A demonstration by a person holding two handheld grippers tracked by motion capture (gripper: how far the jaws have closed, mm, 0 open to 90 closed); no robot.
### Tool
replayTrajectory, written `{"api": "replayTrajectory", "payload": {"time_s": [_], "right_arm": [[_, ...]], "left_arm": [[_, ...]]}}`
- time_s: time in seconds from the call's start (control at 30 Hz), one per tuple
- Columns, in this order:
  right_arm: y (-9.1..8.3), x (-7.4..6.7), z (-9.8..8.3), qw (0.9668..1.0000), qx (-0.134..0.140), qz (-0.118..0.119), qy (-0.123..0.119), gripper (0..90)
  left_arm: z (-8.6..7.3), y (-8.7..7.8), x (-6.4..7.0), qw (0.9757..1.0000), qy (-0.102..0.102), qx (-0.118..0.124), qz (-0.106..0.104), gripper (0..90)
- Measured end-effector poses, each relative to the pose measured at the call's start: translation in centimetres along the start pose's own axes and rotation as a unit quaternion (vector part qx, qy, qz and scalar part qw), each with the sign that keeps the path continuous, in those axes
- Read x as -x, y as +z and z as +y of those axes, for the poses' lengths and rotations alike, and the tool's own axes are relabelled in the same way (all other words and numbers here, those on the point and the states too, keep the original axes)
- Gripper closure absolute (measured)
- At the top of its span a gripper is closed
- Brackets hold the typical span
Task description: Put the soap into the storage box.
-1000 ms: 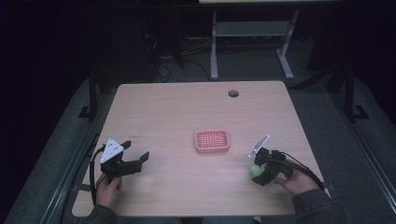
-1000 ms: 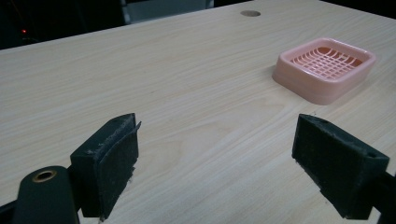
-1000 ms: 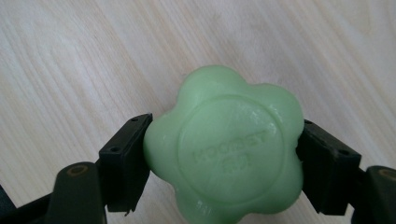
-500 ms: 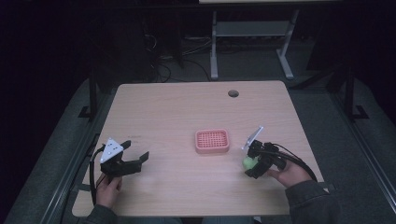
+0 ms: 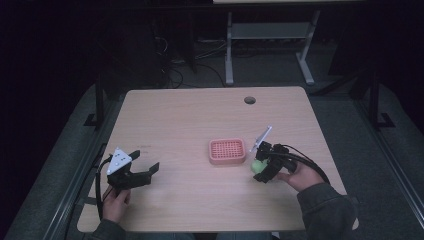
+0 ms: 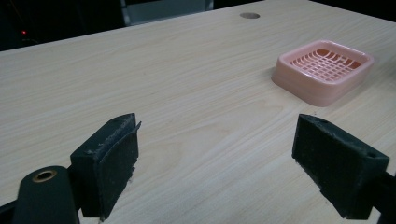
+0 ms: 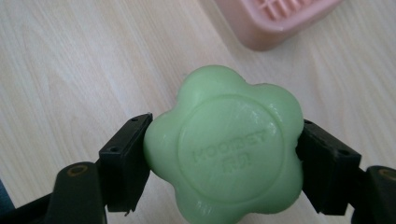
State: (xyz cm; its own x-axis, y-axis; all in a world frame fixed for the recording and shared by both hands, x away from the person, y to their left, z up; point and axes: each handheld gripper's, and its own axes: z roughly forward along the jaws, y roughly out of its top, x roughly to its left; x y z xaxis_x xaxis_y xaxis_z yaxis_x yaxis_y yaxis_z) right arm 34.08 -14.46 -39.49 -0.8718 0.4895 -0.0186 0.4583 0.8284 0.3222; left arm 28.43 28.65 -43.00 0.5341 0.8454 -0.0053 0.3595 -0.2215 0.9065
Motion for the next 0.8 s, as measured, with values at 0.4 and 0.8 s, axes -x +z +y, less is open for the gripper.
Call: {"api": "replayTrajectory", "payload": {"time_s": [0.4, 0.8], "right_arm": [[0.1, 0.2, 3.0, 0.9999, -0.003, 0.002, -0.015, 25.9], [0.7, 0.5, 4.9, 0.9997, -0.004, 0.008, -0.023, 25.9]], "left_arm": [[0.0, 0.0, 0.0, 1.0, 0.003, -0.001, -0.002, 14.3], [0.1, 0.0, 0.1, 1.0, 0.006, -0.001, -0.002, 14.3]]}}
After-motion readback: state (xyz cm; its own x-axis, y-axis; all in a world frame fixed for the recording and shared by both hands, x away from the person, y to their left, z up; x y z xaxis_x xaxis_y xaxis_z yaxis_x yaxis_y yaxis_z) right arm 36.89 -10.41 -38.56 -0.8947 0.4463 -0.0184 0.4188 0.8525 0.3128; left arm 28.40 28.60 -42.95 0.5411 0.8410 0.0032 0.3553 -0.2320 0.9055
